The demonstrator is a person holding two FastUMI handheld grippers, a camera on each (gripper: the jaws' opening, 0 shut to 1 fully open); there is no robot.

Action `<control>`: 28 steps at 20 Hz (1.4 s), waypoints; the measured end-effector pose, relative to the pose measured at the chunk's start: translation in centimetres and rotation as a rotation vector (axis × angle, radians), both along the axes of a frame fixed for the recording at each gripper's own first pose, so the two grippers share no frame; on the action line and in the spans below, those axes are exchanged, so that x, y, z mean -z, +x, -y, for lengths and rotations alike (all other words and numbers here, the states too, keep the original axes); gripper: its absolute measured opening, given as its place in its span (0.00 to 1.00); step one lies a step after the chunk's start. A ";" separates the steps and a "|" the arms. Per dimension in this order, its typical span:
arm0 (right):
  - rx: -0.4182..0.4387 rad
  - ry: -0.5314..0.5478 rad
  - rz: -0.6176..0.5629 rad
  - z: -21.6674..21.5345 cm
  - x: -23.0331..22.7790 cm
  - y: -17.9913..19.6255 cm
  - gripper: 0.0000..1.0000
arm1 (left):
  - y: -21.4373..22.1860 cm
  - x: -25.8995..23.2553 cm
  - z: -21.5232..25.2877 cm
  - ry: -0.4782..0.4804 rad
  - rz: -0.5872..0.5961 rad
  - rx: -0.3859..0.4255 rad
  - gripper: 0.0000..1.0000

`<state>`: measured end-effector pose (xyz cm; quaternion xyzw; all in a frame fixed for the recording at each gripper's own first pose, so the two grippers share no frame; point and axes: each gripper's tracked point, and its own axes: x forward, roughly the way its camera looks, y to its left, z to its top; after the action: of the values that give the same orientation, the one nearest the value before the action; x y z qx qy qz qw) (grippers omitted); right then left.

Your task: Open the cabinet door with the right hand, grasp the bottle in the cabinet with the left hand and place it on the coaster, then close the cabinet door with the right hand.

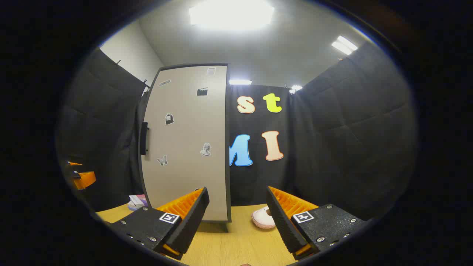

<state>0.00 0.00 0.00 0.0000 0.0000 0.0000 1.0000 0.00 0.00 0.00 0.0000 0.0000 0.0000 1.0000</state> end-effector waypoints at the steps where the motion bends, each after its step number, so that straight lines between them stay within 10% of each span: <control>1: 0.001 -0.002 0.002 0.0 -0.1 0.0 0.95 | -0.1 0.1 0.1 0.000 0.000 0.002 0.89; 28: -0.097 0.037 0.020 -5.6 -2.2 1.7 0.95 | -3.1 -0.8 -4.5 0.013 0.027 -0.073 0.88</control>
<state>1.66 5.56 2.20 0.0184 -0.0099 0.0484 0.9986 -3.09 4.51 0.83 0.0063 -0.0134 0.0363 0.9992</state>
